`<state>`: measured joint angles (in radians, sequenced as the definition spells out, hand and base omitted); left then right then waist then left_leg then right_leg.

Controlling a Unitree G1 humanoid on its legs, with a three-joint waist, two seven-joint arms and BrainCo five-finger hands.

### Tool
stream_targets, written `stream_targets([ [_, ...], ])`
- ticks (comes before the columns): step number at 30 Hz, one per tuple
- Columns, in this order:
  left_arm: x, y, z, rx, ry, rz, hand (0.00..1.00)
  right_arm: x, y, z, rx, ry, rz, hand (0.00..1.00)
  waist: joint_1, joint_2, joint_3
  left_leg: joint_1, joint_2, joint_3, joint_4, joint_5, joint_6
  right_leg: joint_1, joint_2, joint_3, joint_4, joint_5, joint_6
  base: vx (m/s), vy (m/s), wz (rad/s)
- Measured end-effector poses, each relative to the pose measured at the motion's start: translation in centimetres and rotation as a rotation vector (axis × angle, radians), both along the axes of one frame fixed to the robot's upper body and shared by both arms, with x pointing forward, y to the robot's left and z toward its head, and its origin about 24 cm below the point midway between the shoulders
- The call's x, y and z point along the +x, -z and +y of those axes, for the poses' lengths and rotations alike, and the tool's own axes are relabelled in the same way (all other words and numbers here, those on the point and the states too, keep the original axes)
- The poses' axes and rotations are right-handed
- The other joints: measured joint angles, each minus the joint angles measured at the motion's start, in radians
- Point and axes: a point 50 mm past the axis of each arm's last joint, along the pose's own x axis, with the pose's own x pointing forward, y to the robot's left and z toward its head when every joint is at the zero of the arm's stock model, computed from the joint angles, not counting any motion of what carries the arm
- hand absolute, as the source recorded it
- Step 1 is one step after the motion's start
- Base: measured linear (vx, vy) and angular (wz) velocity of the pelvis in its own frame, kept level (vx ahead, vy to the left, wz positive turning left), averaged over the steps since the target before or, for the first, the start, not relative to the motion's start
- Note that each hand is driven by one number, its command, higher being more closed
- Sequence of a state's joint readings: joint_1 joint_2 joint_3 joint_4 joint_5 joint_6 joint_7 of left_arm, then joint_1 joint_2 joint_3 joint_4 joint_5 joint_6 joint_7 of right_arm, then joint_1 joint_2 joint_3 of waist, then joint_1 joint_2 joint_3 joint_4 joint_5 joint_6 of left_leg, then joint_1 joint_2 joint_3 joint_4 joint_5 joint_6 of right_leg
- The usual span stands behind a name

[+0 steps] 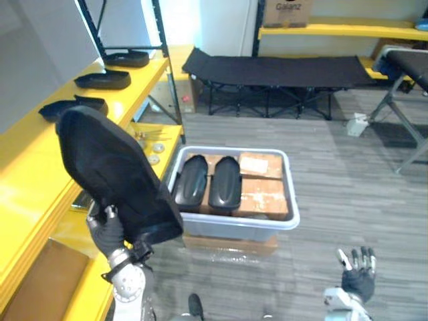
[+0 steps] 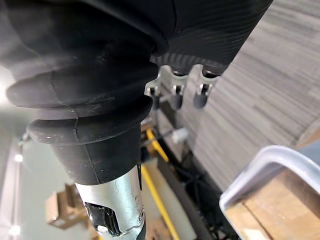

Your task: Walk over and take plastic housings, then place them on the shelf

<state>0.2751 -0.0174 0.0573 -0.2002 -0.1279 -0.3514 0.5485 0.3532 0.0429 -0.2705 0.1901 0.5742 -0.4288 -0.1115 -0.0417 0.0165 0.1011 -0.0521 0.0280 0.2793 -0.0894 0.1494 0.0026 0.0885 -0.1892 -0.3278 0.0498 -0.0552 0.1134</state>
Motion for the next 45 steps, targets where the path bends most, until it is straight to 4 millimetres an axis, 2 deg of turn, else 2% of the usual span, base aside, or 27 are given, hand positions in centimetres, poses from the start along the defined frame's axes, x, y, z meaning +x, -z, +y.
stream_targets([
  [4, -0.4, -1.6, 0.8, 0.033, -0.087, -0.058, 1.00, 3.6, -2.0, 1.2, -0.042, -0.112, -0.093, 0.00, 0.005, -0.002, 0.001, -0.002, -0.009, -0.028, 0.000, 0.000, 0.000, 0.020, -0.002, -0.030, -0.009, 0.000, 0.000, 0.03, 0.012, 0.17],
  [6, -0.7, -2.2, 1.4, 0.041, -0.134, -0.082, 1.00, 4.7, -2.6, 1.6, -0.051, -0.154, -0.122, 0.00, 0.021, -0.004, 0.001, -0.003, -0.014, -0.052, 0.000, 0.001, -0.001, 0.034, -0.003, -0.051, -0.012, -0.002, 0.002, 0.03, 0.006, 0.37],
  [8, -1.5, -3.1, 2.8, 0.085, -0.225, -0.109, 1.00, 6.1, -3.2, 2.3, -0.064, -0.222, -0.144, 0.00, 0.051, -0.004, 0.001, -0.010, -0.027, -0.105, 0.000, 0.005, -0.006, 0.057, -0.005, -0.105, -0.012, -0.014, 0.007, 0.04, -0.007, 0.68],
  [11, -3.1, -3.8, 4.7, 0.097, -0.304, -0.134, 1.00, 7.9, -4.0, 3.9, 0.010, -0.317, -0.230, 0.00, 0.079, -0.005, 0.002, -0.031, -0.046, -0.182, 0.000, 0.018, -0.010, 0.088, -0.004, -0.191, -0.010, -0.025, 0.012, 0.03, -0.019, 0.82],
  [15, -5.7, -2.9, 6.5, 0.053, -0.375, -0.105, 1.00, 10.1, -5.2, 5.9, 0.032, -0.416, -0.288, 0.00, 0.151, -0.017, 0.008, -0.053, -0.076, -0.284, 0.000, 0.034, -0.008, 0.128, -0.002, -0.297, -0.003, -0.043, 0.016, 0.03, -0.025, 0.80],
  [18, -7.1, -2.3, 7.1, 0.060, -0.398, -0.063, 1.00, 11.3, -5.5, 7.7, 0.007, -0.520, -0.283, 0.00, 0.193, -0.030, 0.018, -0.054, -0.096, -0.346, 0.000, 0.041, -0.006, 0.157, -0.003, -0.349, 0.013, -0.069, 0.012, -0.01, -0.020, 0.69],
  [19, -7.3, -2.3, 7.1, 0.062, -0.392, -0.058, 1.00, 11.5, -5.6, 8.1, -0.008, -0.545, -0.279, 0.00, 0.198, -0.033, 0.020, -0.055, -0.100, -0.354, 0.000, 0.043, -0.007, 0.161, -0.003, -0.359, 0.015, -0.073, 0.014, -0.05, -0.025, 0.52],
  [21, -7.8, -2.1, 7.4, 0.058, -0.370, -0.048, 1.00, 12.5, -6.2, 9.3, -0.095, -0.643, -0.268, 0.00, 0.220, -0.040, 0.026, -0.056, -0.103, -0.376, 0.000, 0.045, -0.009, 0.167, 0.000, -0.373, 0.027, -0.085, 0.015, -0.06, -0.020, 0.30],
  [27, -7.7, -2.1, 7.4, 0.077, -0.337, -0.040, 1.00, 14.7, -8.6, 9.3, -0.218, -0.734, -0.302, 0.00, 0.228, -0.039, 0.032, -0.052, -0.095, -0.371, 0.001, 0.044, -0.008, 0.167, 0.001, -0.376, 0.039, -0.105, 0.016, -0.08, -0.010, 0.02],
  [29, -7.9, -2.0, 7.7, 0.073, -0.359, -0.033, 1.00, 15.2, -9.1, 9.3, -0.233, -0.748, -0.303, 0.00, 0.243, -0.039, 0.033, -0.050, -0.081, -0.338, 0.001, 0.043, -0.007, 0.145, 0.001, -0.338, 0.052, -0.109, 0.013, -0.05, -0.026, -0.42],
  [34, -7.5, -1.6, 8.0, 0.036, -0.394, -0.009, 1.00, 14.5, -8.0, 9.2, -0.221, -0.764, -0.238, 0.00, 0.231, -0.041, 0.036, -0.045, -0.079, -0.293, 0.001, 0.034, 0.006, 0.156, 0.002, -0.337, 0.054, -0.108, 0.014, 0.00, -0.012, -0.05],
  [36, -7.1, -1.6, 7.9, 0.030, -0.381, -0.022, 1.00, 13.8, -7.1, 9.2, -0.226, -0.775, -0.192, 0.00, 0.222, -0.050, 0.041, -0.037, -0.087, -0.295, 0.001, 0.031, 0.011, 0.175, -0.003, -0.355, 0.054, -0.104, 0.021, 0.00, -0.004, 0.20],
  [39, -6.4, -1.8, 7.3, 0.038, -0.328, -0.040, 1.00, 13.6, -7.0, 9.2, -0.258, -0.789, -0.177, 0.00, 0.218, -0.047, 0.045, -0.038, -0.088, -0.263, 0.001, 0.023, 0.020, 0.176, -0.010, -0.358, 0.054, -0.105, 0.020, -0.02, 0.004, 0.07],
  [43, -5.4, -3.6, 6.2, 0.096, -0.233, -0.134, 1.00, 13.5, -7.9, 9.2, -0.278, -0.801, -0.232, 0.00, 0.212, -0.040, 0.058, -0.038, -0.092, -0.225, 0.001, 0.018, 0.028, 0.173, -0.025, -0.358, 0.067, -0.118, 0.003, -0.03, 0.014, 0.03],
  [45, -4.8, -5.1, 5.9, 0.169, -0.183, -0.192, 1.00, 13.3, -8.5, 9.0, -0.307, -0.796, -0.256, 0.00, 0.197, -0.043, 0.073, -0.043, -0.103, -0.227, 0.001, 0.016, 0.030, 0.167, -0.039, -0.354, 0.095, -0.144, 0.005, -0.04, 0.013, 0.18],
])
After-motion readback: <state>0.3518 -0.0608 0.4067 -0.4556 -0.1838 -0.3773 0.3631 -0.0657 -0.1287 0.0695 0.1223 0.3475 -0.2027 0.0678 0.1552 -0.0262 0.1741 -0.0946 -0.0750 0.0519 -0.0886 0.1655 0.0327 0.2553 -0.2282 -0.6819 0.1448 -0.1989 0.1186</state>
